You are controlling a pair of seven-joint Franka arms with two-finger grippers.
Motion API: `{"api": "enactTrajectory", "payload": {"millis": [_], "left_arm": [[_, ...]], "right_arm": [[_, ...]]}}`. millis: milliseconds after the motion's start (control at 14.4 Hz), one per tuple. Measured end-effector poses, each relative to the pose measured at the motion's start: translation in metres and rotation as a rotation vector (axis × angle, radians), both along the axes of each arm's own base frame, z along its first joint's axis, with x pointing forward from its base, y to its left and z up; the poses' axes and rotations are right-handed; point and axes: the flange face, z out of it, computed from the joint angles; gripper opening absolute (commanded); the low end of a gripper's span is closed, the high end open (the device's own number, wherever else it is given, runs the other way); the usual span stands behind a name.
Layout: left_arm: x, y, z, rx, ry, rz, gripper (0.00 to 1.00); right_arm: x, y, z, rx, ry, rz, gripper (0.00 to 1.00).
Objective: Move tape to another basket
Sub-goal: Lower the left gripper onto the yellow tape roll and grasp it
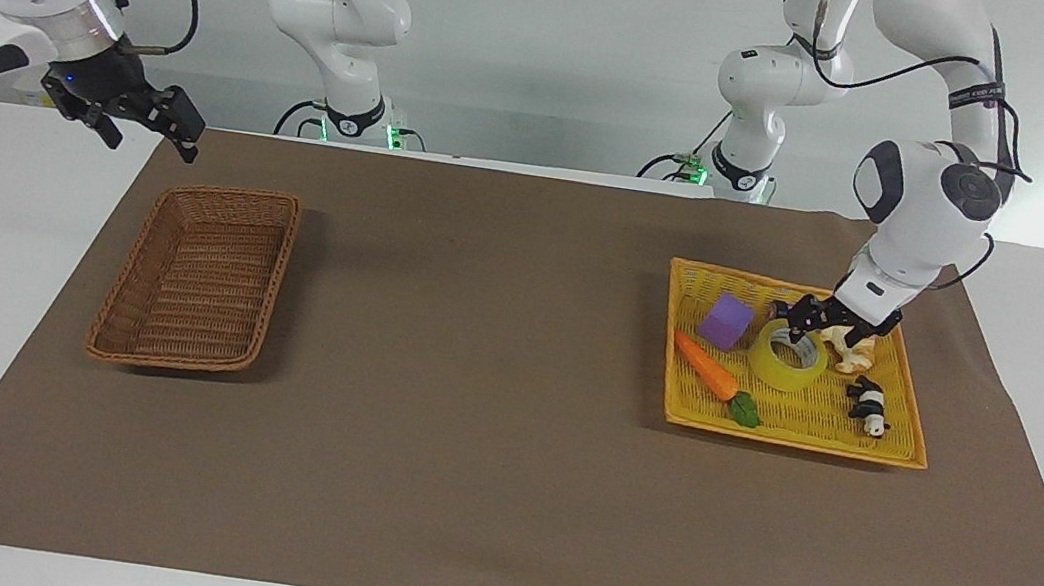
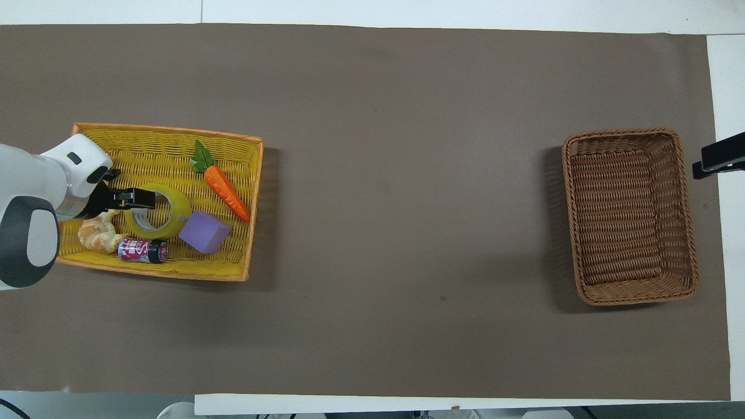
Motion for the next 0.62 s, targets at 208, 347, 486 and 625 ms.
{"api": "enactTrajectory", "payload": {"millis": [208,347,486,625], "left_arm": [[-0.006,0.015,-0.022,-0.002,-0.005,0.008,0.79],[-0.01,0.018,-0.031,-0.002,-0.008,0.014,0.57],[-0.011,0.019,-0.035,-0.003,-0.004,0.017,0.39],[-0.012,0.019,-0.038,-0.003,0.001,0.022,0.39]], "right_arm": [[0.0,0.0,0.0,0.0,0.0,0.0,0.99],[0.0,0.0,0.0,0.0,0.0,0.0,0.99],[0.0,0.0,0.0,0.0,0.0,0.0,0.99],[0.0,0.0,0.0,0.0,0.0,0.0,0.99]]}}
